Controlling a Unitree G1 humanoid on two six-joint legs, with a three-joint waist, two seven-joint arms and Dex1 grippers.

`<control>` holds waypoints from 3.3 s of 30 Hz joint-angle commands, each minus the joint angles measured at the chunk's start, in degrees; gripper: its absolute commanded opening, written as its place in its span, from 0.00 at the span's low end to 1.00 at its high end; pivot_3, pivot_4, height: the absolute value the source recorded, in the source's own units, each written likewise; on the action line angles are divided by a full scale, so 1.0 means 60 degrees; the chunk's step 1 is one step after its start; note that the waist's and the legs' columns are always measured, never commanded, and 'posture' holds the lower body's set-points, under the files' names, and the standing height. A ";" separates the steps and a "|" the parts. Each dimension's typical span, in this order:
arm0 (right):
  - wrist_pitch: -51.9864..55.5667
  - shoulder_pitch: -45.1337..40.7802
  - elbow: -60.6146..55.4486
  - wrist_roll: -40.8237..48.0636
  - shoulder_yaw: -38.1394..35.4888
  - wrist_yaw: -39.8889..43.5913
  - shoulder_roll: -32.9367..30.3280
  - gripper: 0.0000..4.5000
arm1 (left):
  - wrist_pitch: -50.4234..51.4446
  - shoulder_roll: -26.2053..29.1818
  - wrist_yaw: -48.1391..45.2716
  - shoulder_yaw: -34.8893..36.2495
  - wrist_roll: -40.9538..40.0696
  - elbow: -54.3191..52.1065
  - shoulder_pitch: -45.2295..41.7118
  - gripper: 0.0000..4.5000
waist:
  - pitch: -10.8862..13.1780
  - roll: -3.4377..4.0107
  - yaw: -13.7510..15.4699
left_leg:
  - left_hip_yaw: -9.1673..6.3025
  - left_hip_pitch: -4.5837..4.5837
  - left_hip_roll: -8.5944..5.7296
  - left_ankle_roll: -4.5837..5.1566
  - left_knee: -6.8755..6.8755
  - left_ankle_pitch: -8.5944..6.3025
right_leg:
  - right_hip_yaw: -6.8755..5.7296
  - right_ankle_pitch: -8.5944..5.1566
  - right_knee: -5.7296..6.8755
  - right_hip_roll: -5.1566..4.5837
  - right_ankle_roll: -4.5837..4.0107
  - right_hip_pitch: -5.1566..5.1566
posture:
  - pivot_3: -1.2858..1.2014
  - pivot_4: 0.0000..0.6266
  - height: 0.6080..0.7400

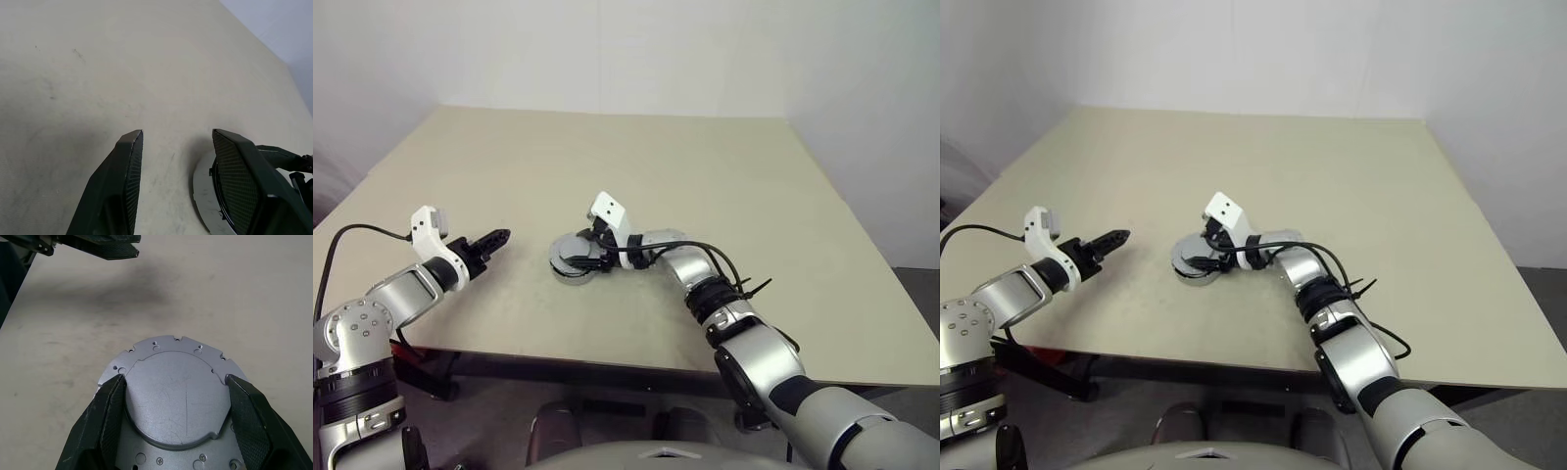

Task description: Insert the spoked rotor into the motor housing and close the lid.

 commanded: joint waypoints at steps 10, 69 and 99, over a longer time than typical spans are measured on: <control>-0.0768 0.0027 -0.0096 -0.0472 0.0250 0.0134 -0.0133 0.71 | -0.0079 0.0069 -0.0076 0.0114 0.0044 -0.0228 -0.0085 0.53 | 0.0000 0.0000 -0.0004 | 0.0000 0.0000 0.0000 0.0000 -0.0001 0.0000 | 0.0000 0.0000 -0.0001 0.0000 0.0000 0.0000 | 0.52 0.00 1.00; -0.0293 -0.0027 0.0349 -0.1582 0.1196 -0.0337 -0.0845 0.71 | 0.0309 -0.3067 0.1616 -0.0579 -0.0817 0.1178 -0.1182 0.10 | -0.0007 0.0042 0.0076 | 0.0002 0.0038 -0.0032 0.0000 -0.0045 0.0000 | 0.0004 -0.0042 -0.0042 -0.0025 0.0072 0.0052 | 0.52 0.00 1.00; 0.0564 0.0122 -0.1074 -0.1002 0.0926 0.0304 -0.0911 0.87 | 0.0558 -0.3176 0.4005 -0.0149 -0.3984 0.0865 -0.0163 0.03 | -0.0033 0.0071 0.0176 | 0.0011 0.0030 -0.0039 -0.0018 -0.0166 0.0011 | -0.0008 -0.0041 -0.0148 -0.0018 0.0074 0.0064 | 0.52 0.00 1.00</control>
